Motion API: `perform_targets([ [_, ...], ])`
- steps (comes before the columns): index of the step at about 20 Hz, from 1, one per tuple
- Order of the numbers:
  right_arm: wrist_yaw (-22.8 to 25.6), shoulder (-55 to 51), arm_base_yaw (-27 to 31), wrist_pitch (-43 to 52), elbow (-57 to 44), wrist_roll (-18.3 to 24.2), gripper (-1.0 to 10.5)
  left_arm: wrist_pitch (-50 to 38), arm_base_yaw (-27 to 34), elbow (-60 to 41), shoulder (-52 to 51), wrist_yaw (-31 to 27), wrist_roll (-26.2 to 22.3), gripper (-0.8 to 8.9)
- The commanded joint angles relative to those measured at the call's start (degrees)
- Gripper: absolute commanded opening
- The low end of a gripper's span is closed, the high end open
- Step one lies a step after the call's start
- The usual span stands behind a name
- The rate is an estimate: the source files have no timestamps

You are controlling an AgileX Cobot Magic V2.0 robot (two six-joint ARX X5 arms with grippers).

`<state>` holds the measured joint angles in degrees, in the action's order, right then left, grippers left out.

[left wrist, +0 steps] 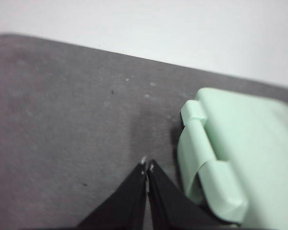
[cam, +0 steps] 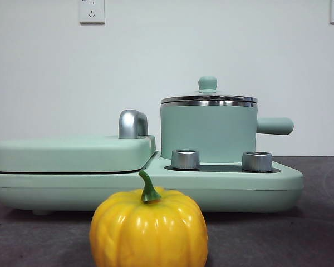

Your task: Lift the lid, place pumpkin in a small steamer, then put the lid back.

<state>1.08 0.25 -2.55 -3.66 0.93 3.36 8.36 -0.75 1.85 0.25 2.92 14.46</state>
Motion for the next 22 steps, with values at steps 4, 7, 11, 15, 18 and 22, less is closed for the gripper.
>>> perform_targets([
  [4,0.68,-0.04,0.02,0.59,-0.17,-8.22,0.2,-0.68,0.09,-0.77,0.00,0.11,23.58,0.07],
  [7,0.52,-0.04,0.04,0.09,-0.17,-14.71,0.2,-1.25,0.09,-0.59,0.00,0.11,26.38,0.07],
  [11,0.42,-0.04,0.00,0.35,-0.15,-24.96,0.2,-1.73,0.09,-0.59,0.00,0.11,28.63,0.07],
  [15,-0.39,-0.04,0.00,2.47,0.07,-34.60,0.2,-5.84,0.09,-0.59,0.00,0.07,31.87,0.07],
  [18,-3.04,-0.04,0.00,4.90,1.33,-34.18,0.1,-12.22,0.09,-0.59,-0.02,1.14,31.87,0.07],
  [22,-6.25,-0.04,0.00,5.73,6.32,-34.18,0.1,-24.20,0.09,-0.39,0.00,1.75,31.93,0.07],
])
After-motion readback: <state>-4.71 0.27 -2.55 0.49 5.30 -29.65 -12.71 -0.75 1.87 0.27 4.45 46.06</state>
